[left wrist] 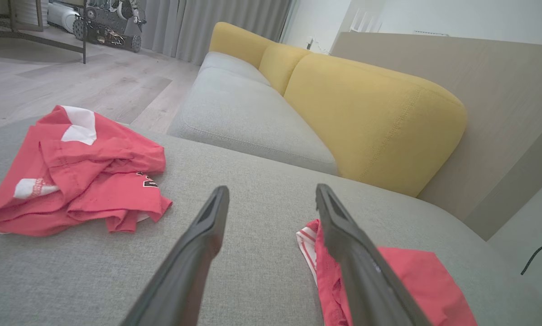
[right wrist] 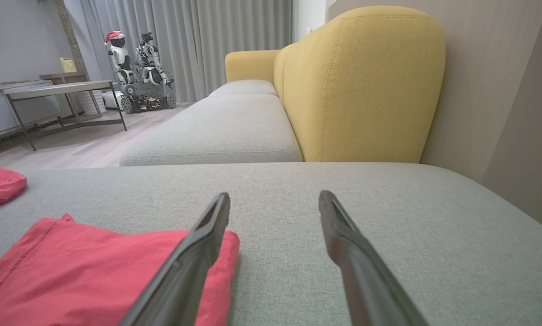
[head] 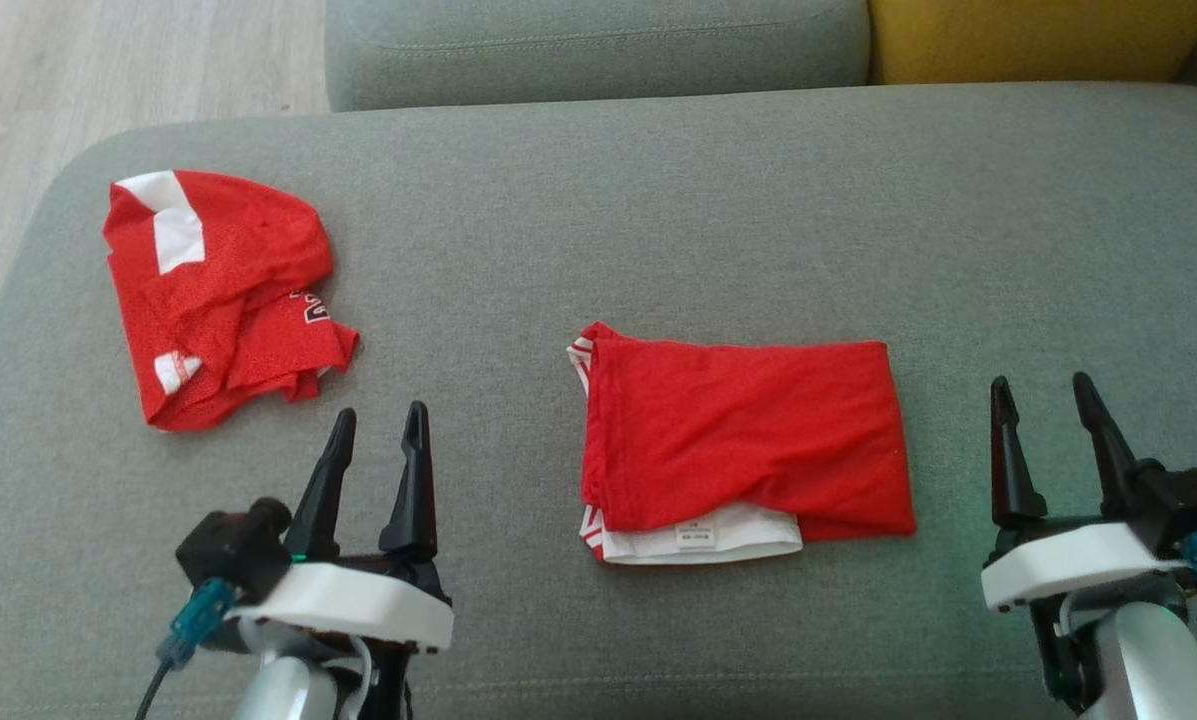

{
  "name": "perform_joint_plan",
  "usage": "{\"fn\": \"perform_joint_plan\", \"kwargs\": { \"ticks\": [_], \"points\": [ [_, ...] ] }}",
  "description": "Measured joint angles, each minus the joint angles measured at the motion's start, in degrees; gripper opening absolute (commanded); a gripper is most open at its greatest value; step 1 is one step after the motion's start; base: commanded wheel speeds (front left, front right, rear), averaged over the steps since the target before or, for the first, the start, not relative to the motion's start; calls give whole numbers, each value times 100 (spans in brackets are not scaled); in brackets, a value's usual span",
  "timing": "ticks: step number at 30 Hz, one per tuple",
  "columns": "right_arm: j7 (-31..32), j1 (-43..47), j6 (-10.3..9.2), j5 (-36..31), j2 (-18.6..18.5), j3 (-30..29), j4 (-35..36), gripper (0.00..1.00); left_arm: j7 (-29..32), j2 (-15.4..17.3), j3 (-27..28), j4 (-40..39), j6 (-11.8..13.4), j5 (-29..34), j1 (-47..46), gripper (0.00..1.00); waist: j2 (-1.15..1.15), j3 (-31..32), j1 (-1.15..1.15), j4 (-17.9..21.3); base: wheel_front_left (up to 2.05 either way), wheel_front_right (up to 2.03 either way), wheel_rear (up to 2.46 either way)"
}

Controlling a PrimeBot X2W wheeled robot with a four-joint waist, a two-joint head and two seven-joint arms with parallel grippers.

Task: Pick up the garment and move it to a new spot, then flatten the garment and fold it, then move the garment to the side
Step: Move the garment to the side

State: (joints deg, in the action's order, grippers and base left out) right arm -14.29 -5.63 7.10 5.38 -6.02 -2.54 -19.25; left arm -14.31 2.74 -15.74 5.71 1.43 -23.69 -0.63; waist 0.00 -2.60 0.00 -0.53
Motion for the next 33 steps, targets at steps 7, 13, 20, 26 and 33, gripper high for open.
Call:
{"fn": "perform_joint_plan", "kwargs": {
  "ticks": [7, 13, 20, 26, 33],
  "points": [
    [0, 30, 0, 1, 22, 27, 3, 100, 1, 0, 0, -64, 5, 0, 3, 100, 0, -2, 0, -56, 0, 0, 0],
    [148, 26, 0, 268, 34, 303, -77, 100, 1, 0, -1, -69, -1, 46, 3, 100, 0, -83, 0, -87, 0, 0, 0],
    [390, -91, 0, 692, 3, 608, -409, 100, 0, 0, 2, -78, -27, 46, -22, 100, 0, -256, 0, -121, 0, 0, 0],
    [538, -463, 0, 1016, -62, 823, -821, 100, 1, 0, 2, -74, -51, 63, -102, 100, 0, -466, 0, -168, 0, 0, 0],
    [706, -816, 0, 1193, -100, 961, -1434, 100, 0, 0, -3, -73, -93, 111, -233, 100, 0, -664, 0, -264, 0, 0, 0]
  ]
}}
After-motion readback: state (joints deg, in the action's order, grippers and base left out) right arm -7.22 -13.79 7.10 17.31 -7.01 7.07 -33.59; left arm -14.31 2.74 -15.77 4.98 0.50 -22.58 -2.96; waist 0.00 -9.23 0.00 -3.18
